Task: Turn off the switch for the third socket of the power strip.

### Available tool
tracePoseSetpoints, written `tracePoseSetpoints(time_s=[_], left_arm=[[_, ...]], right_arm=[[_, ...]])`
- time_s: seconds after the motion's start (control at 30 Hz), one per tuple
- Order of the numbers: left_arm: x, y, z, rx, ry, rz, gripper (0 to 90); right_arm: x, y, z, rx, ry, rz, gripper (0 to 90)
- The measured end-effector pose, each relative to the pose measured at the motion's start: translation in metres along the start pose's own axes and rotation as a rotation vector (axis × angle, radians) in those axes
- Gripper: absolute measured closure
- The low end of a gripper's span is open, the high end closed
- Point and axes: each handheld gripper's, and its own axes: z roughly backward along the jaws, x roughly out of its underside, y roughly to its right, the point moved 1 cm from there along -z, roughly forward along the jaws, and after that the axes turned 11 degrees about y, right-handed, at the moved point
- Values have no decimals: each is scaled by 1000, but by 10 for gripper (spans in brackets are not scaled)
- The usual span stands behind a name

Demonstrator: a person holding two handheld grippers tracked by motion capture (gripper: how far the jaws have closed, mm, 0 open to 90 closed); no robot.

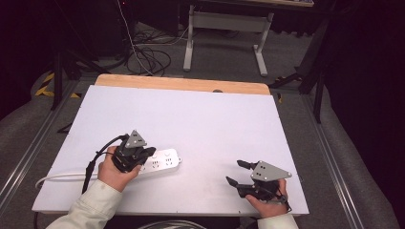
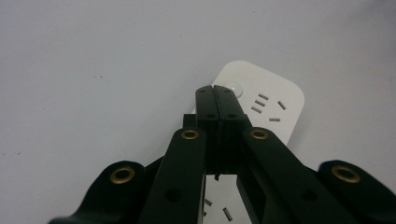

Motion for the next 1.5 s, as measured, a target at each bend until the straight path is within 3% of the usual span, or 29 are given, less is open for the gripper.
tracePoseSetpoints(time_s=[0.4, 0.53, 0.57, 0.7, 0.73, 0.93, 1.13, 1.5], left_arm=[[-10, 2, 13, -5, 31, -24, 877], [-11, 4, 13, 12, 50, -12, 697], [-11, 5, 13, 17, 59, -7, 697], [-15, 6, 18, 64, 110, 23, 436], [-16, 6, 19, 73, 123, 15, 389], [-21, 7, 31, 103, 185, 24, 262], [-19, 2, 41, 70, 220, 15, 192], [-10, -5, 68, 21, 235, -19, 145]], right_arm=[[0, 0, 0, 0, -2, -3, 336], [0, 0, 0, 0, -1, -2, 336], [0, 0, 0, 0, -1, -2, 336], [1, 1, 0, 1, 1, -4, 336], [1, 1, 0, -1, 0, -4, 336], [1, 0, 0, 0, 0, -5, 336], [1, 1, 0, 0, 1, -9, 335], [1, 1, 1, 0, 2, -8, 335]])
